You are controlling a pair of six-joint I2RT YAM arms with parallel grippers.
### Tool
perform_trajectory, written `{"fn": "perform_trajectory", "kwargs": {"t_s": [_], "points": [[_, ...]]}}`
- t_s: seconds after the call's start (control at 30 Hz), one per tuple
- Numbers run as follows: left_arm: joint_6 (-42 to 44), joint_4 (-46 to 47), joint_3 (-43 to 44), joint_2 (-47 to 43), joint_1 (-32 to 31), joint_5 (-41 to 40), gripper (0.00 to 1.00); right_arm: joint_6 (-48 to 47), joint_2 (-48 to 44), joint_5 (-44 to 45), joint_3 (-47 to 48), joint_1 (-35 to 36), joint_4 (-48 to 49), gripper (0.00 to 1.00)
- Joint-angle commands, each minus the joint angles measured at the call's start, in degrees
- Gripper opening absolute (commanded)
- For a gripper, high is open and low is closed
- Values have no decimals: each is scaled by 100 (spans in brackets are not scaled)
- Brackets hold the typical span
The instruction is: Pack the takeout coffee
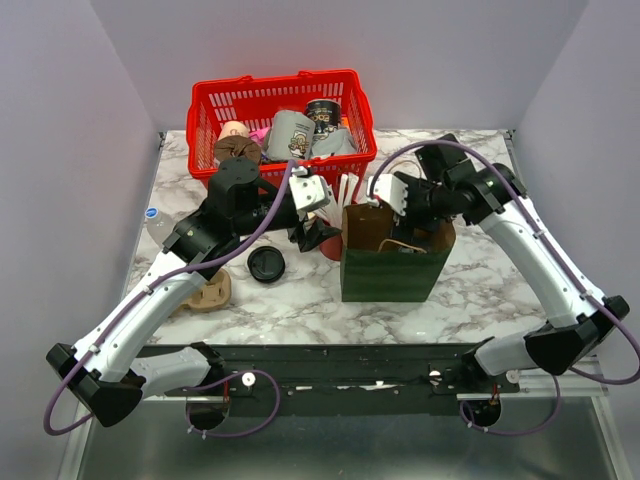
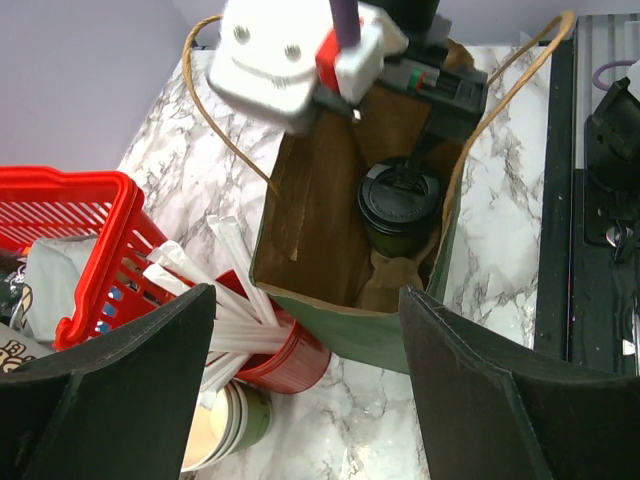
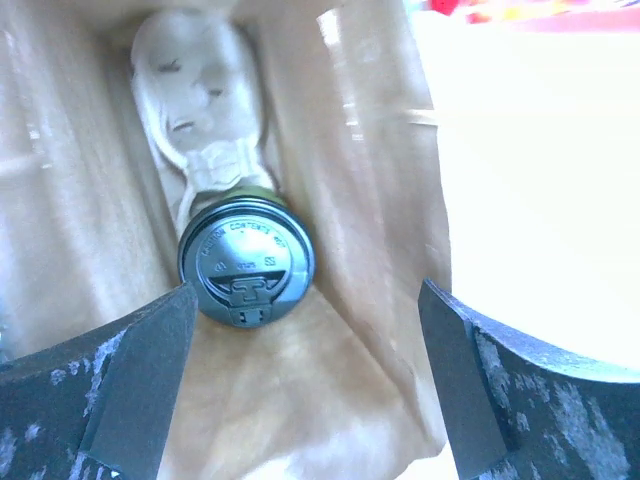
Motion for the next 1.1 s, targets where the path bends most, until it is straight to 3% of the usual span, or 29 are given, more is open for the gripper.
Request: {"fn": "perform_trajectory", "kwargs": {"t_s": [0.0, 0.27, 0.4, 0.47, 0.57, 0.7, 0.87, 1.07], "points": [[35, -22, 86, -40, 25, -148, 82, 411, -219, -13, 561, -2, -188, 100], [271, -337, 113, 22, 34, -236, 82, 1394, -378, 39, 1747, -2, 277, 100], [772, -794, 60, -31, 60, -464, 82, 1774, -501, 751, 1662, -46, 1093, 100], [860, -1075, 77, 4, 86, -770, 83, 1818, -475, 700, 1635, -247, 1191, 99], [511, -1383, 392, 320, 226, -1473, 81, 2394, -396, 298, 1661, -686, 1341, 97], [-210, -1402, 754, 733, 700, -1721, 76, 2723, -386, -21, 1775, -863, 1411, 94], [-1379, -1183, 956, 1260, 1403, -1512, 65, 2995, -465, 286, 2284, -872, 1701, 89], [-2039, -1077, 1211, 1735, 1773, -897, 57, 3092, -905, 497, 1715, -863, 2255, 89]]}}
